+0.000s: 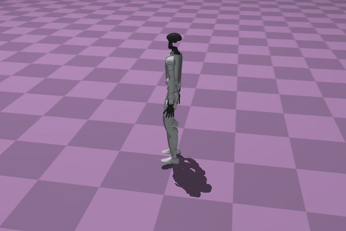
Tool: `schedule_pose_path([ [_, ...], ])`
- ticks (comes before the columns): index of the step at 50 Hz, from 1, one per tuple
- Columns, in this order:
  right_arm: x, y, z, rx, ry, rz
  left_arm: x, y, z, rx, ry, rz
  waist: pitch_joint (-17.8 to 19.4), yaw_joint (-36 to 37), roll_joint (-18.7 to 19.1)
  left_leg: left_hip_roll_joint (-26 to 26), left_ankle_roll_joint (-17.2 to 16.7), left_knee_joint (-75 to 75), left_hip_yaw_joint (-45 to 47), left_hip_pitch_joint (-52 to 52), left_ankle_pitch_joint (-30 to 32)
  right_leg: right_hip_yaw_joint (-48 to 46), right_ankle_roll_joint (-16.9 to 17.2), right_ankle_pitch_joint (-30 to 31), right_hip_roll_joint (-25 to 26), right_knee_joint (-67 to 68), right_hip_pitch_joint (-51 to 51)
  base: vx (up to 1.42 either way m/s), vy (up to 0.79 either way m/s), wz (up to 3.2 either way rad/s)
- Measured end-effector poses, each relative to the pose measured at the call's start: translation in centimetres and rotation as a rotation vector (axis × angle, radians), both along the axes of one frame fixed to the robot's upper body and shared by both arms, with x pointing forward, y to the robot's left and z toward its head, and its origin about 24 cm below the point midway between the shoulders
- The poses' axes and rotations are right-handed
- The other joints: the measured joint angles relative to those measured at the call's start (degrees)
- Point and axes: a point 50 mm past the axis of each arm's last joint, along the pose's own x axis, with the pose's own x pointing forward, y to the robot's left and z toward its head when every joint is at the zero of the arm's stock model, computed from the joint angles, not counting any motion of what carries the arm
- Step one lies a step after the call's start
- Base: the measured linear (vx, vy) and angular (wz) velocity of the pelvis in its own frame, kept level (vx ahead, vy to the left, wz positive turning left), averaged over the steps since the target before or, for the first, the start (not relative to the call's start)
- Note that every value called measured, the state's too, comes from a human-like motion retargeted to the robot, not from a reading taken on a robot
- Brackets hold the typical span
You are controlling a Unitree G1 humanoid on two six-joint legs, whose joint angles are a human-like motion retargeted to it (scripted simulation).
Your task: In place motions
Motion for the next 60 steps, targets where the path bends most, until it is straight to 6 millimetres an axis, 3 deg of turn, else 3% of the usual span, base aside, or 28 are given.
schedule_pose_path([
  [8, -0.3, -0.1, 0.1, -0.027, 0.035, -0.021, -0.1, -0.1, 0.0, -0.006, 0.002, -0.03, 0.72, 0.45, 0.0, -0.15, -0.36, 1.35, -1.04, -0.44, -0.65, -1.3, -0.51, -0.47, -0.08, 0.12, 0.52, -0.01, 0.0, 0.08],
  [15, 1.7, 0.9, 0.0, -0.015, -0.005, 0.043, -2.7, -0.6, 0.2, 0.007, 0.059, 0.013, 1.44, 1.75, 0.14, 0.74, -1.09, 4.77, -1.69, -0.97, -2.08, -1.96, -0.44, -1.13, -0.46, 0.16, 1.59, -0.02, -0.04, 0.09],
  [24, 10.1, 4.3, 0.9, 0.092, -0.217, 0.122, -8.7, -1.9, 1.2, -0.041, 0.219, 0.055, 3.25, -0.14, -0.02, 2.85, -1.52, 16.92, -5.01, -5.27, -3.43, -5.22, -0.65, -2.84, -1.03, 0.03, 3.91, -0.07, -0.07, 0.41],
  [29, 15.0, 6.0, 2.3, 0.124, -0.35, 0.129, -10.2, -2.6, 1.6, -0.076, 0.251, 0.017, 5.09, 3.31, -1.37, 4.67, 0.29, 31.08, -5.39, -12.29, 4.85, -3.86, -0.8, -2.84, -2.26, 0.21, 3.64, -0.15, -0.05, 0.0],
  [32, 17.9, 6.7, 3.5, 0.154, -0.433, 0.093, -10.2, -2.6, 1.6, -0.083, 0.245, -0.015, 7.18, 5.56, -2.88, 6.12, 4.28, 43.61, -6.08, -18.96, 9.26, -4.54, -1.03, -2.32, -3.66, 0.15, 3.73, -0.21, -0.06, 0.24],
  [38, 22.2, 7.1, 5.9, 0.168, -0.572, 0.053, -11.1, -3.3, 2.0, -0.14, 0.272, -0.034, 8.46, 12.23, -3.87, 9.09, 5.37, 68.2, -5.98, -32.18, 2.63, -5.06, -2.39, -1.31, -4.36, 0.01, 2.44, -0.12, -0.01, -0.14],
  [43, 24.5, 8.2, 7.4, 0.187, -0.644, 0.086, -11.9, -4.0, 2.2, -0.167, 0.28, 0.04, 7.76, 13.65, -4.28, 10.63, 4.7, 75.63, -5.43, -37.39, 0.15, -4.82, -3.0, -1.25, -4.46, 0.29, 0.88, -0.01, 0.0, -0.07],
  [46, 24.9, 9.0, 7.8, 0.196, -0.666, 0.135, -12.3, -4.0, 2.4, -0.164, 0.287, 0.086, 7.43, 13.18, -4.31, 10.91, 3.84, 71.72, -4.75, -35.17, 0.49, -4.91, -2.95, -1.32, -4.39, 0.35, 0.86, 0.02, 0.01, 0.06],
  [50, 24.4, 9.9, 7.5, 0.222, -0.657, 0.159, -12.3, -3.4, 2.4, -0.144, 0.291, 0.103, 6.57, 11.08, -3.79, 7.45, 2.24, 57.7, -5.88, -27.88, 1.64, -6.1, -2.47, -1.73, -3.78, 0.09, 1.75, 0.11, 0.05, 0.34],
  [55, 22.0, 10.4, 5.9, 0.235, -0.585, 0.166, -12.0, -2.4, 2.3, -0.113, 0.278, 0.103, 4.56, 8.83, -2.99, 3.1, -1.76, 29.81, -4.04, -13.39, 4.35, -6.4, -1.54, -2.09, -3.01, 0.54, 2.36, 0.22, 0.1, 0.1],
  [58, 20.5, 9.9, 5.0, 0.211, -0.531, 0.188, -11.4, -1.8, 2.1, -0.089, 0.254, 0.103, 3.57, 7.26, -2.26, 0.8, -2.08, 15.51, -0.16, -5.2, -2.87, -6.08, -1.08, -2.2, -2.23, 0.96, 2.93, 0.24, 0.15, 0.02],
  [60, 19.3, 9.7, 4.3, 0.197, -0.494, 0.198, -10.9, -1.4, 1.9, -0.077, 0.238, 0.103, 2.51, 4.87, -1.02, 0.24, -2.02, 8.37, -1.15, -2.5, -2.12, -7.12, -0.84, -2.21, -1.24, 0.98, 3.12, 0.21, 0.13, 0.38],
])
